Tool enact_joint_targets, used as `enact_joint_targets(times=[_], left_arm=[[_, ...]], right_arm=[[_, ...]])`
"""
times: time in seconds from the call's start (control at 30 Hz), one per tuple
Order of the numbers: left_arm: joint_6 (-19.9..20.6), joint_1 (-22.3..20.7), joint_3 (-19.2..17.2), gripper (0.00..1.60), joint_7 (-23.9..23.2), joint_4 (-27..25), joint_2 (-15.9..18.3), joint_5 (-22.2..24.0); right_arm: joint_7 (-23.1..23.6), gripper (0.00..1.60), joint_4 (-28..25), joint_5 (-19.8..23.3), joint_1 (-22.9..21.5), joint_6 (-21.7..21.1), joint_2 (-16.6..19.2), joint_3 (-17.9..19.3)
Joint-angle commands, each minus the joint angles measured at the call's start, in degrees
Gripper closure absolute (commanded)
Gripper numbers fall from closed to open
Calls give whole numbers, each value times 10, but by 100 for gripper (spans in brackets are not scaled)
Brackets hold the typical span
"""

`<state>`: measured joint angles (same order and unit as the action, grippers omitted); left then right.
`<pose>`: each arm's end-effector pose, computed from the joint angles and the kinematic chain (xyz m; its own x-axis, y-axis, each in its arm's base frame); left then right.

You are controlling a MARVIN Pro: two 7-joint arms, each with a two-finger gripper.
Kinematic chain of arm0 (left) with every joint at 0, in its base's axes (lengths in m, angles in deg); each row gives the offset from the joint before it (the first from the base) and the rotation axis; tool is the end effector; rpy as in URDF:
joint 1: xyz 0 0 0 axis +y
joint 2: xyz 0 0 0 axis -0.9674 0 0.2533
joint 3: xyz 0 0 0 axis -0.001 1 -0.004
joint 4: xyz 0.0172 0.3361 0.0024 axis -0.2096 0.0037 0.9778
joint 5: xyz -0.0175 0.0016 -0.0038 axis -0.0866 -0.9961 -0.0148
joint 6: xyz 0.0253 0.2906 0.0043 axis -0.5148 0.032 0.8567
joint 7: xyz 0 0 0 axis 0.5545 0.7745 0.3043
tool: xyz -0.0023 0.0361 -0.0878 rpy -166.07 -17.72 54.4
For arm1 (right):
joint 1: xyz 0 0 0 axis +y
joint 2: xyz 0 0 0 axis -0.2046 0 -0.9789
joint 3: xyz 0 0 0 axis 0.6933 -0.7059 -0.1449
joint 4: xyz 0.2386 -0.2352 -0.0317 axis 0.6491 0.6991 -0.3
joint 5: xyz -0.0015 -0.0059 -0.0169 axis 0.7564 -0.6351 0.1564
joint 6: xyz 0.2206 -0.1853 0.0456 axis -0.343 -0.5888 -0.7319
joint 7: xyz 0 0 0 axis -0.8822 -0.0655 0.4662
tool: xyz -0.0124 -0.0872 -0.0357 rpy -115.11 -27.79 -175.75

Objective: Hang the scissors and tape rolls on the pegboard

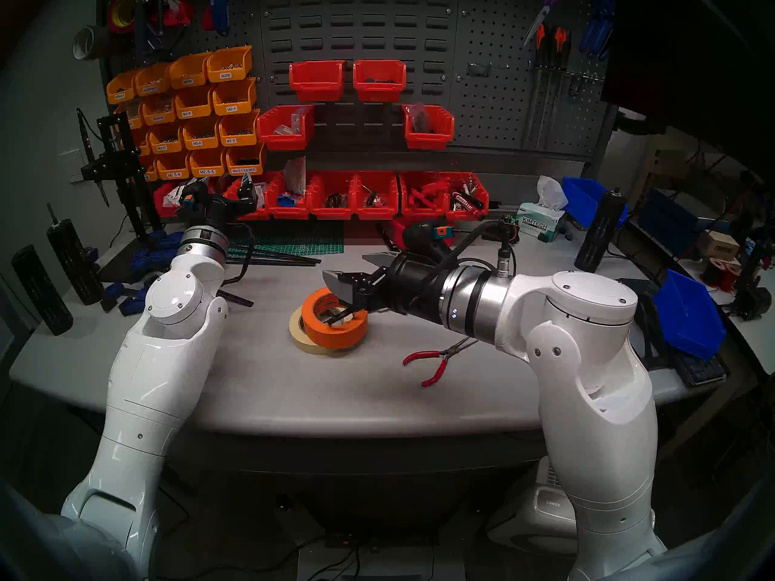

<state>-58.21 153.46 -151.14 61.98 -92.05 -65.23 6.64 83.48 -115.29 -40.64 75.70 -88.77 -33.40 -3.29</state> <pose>0.4515 0.1354 -0.1904 -0.3443 0.0211 0.9386 0.1068 -0.9924 0.0614 0.2968 0.0987 -0.1598 0.2443 0.0094 0.9697 0.7865 -0.5869 -0.1924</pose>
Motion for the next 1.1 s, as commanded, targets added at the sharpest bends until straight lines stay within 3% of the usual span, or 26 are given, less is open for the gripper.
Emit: enact_joint_targets(times=[0.0, 0.7, 0.87, 1.07], left_arm=[[-6, -17, -4, 0, -1, -16, 2, -1], [-6, -18, -4, 0, 0, -16, 2, -1], [-6, -18, -4, 0, -1, -16, 2, -1], [-6, -18, -4, 0, -1, -16, 2, -1]], right_arm=[[8, 0, -31, 38, -10, 2, 24, 9], [-66, 0, -37, 142, -20, 2, 48, 5], [-61, 0, -19, 177, -42, 2, 89, -9], [-80, 0, -30, 207, -34, 2, 135, 9]])
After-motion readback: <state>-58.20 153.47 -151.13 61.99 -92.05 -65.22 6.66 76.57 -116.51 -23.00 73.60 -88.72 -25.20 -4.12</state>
